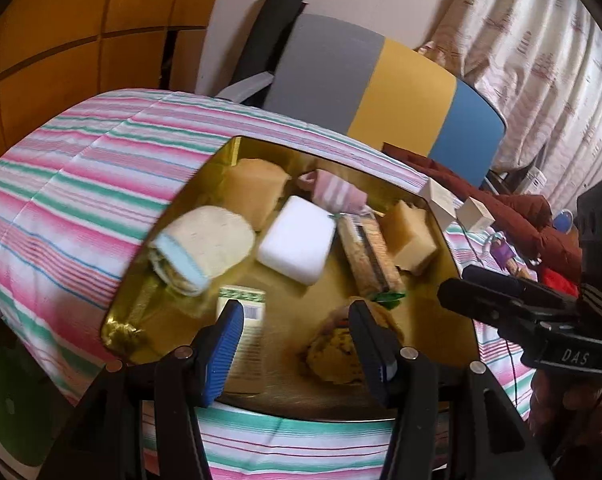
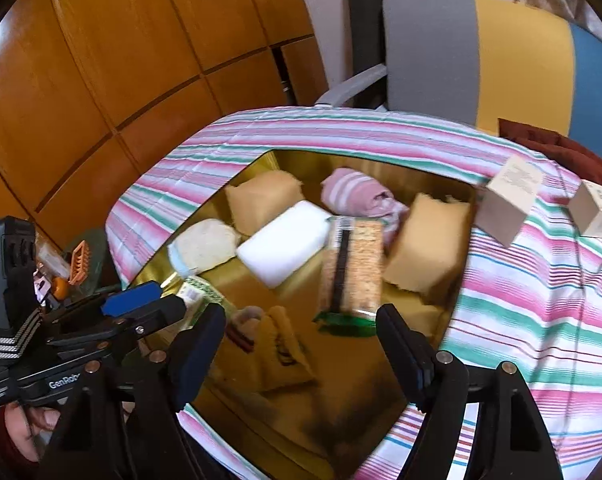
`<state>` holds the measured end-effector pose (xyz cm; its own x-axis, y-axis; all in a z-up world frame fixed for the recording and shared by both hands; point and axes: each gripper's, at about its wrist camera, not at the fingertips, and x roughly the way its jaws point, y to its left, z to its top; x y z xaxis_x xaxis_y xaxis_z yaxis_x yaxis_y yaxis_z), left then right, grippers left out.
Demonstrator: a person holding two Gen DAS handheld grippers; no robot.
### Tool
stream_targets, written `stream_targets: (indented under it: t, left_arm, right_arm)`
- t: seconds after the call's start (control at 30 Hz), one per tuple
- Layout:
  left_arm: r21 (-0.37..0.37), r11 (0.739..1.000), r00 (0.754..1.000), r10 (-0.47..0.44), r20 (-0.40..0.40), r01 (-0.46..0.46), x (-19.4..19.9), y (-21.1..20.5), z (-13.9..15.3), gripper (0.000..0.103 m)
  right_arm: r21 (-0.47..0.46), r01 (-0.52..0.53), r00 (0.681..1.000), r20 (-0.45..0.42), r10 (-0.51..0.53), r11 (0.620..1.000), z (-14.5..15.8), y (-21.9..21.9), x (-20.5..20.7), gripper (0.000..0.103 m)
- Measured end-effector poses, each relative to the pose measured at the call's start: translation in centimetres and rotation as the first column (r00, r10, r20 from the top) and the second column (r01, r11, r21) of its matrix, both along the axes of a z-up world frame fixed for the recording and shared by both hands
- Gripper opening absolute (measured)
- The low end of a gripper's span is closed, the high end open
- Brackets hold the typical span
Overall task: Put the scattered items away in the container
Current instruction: 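Open the right tool to drop the plush toy while the left tool drops the tea box in the tray, then move both open tools back to the remaining items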
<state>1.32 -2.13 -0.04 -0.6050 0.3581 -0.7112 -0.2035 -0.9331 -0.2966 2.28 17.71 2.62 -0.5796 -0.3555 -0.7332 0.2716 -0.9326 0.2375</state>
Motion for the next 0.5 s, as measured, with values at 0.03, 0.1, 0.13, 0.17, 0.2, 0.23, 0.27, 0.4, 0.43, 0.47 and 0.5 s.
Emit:
stream_targets:
  t: [0.03, 0.1, 0.13, 0.17, 0.2, 0.23, 0.27, 0.4, 0.43, 0.47, 0.5]
  left_arm:
    - [-0.004, 1.0, 1.0, -0.013, -0.003, 0.013, 0.0, 0.5, 0.1, 0.055]
    - [-0.008, 0.999, 0.999, -0.037, -0.008, 0.037, 0.0, 1.6, 0.4, 0.055]
    - [-0.011, 0.999, 0.999, -0.05, -0.012, 0.05, 0.1, 2.1, 0.5, 0.055]
    - [-0.016, 0.998, 0.998, -0.062, -0.015, 0.062, 0.2, 2.6, 0.6, 0.055]
    - [-0.019, 0.997, 0.997, -0.072, -0.017, 0.071, 0.2, 3.0, 0.7, 0.055]
    - [-0.023, 0.996, 0.996, -0.085, -0.018, 0.085, 0.2, 3.6, 0.9, 0.055]
    - [-0.025, 0.995, 0.995, -0.098, -0.019, 0.098, 0.3, 4.1, 1.0, 0.055]
    - [-0.03, 0.991, 0.991, -0.134, -0.02, 0.133, 0.3, 6.0, 1.2, 0.055]
    - [-0.029, 0.989, 0.989, -0.144, -0.021, 0.143, 0.4, 6.4, 1.3, 0.055]
    - [-0.028, 0.988, 0.988, -0.156, -0.022, 0.155, 0.4, 6.9, 1.4, 0.055]
    - [-0.028, 0.986, 0.986, -0.166, -0.022, 0.165, 0.5, 7.3, 1.4, 0.055]
  right_arm:
    - [0.006, 0.012, 1.0, -0.004, -0.012, 1.0, 0.1, 0.5, 0.1, 0.081]
    - [0.02, 0.039, 0.999, -0.012, -0.039, 0.999, 0.4, 1.3, 0.2, 0.081]
    - [0.028, 0.055, 0.998, -0.017, -0.055, 0.998, 0.5, 1.9, 0.2, 0.081]
    - [0.033, 0.067, 0.998, -0.022, -0.066, 0.997, 0.6, 2.3, 0.3, 0.081]
    - [0.036, 0.082, 0.996, -0.027, -0.081, 0.996, 0.8, 3.0, 0.5, 0.081]
    - [0.041, 0.098, 0.995, -0.031, -0.097, 0.994, 0.9, 3.7, 0.6, 0.081]
    - [0.045, 0.11, 0.994, -0.032, -0.109, 0.993, 1.0, 4.2, 0.7, 0.081]
    - [0.059, 0.156, 0.987, -0.036, -0.154, 0.986, 1.3, 6.8, 1.3, 0.081]
    - [0.064, 0.168, 0.985, -0.037, -0.166, 0.984, 1.3, 7.5, 1.4, 0.081]
    - [0.069, 0.181, 0.983, -0.037, -0.179, 0.981, 1.3, 8.1, 1.5, 0.081]
    - [0.071, 0.191, 0.981, -0.036, -0.188, 0.979, 1.3, 8.7, 1.7, 0.081]
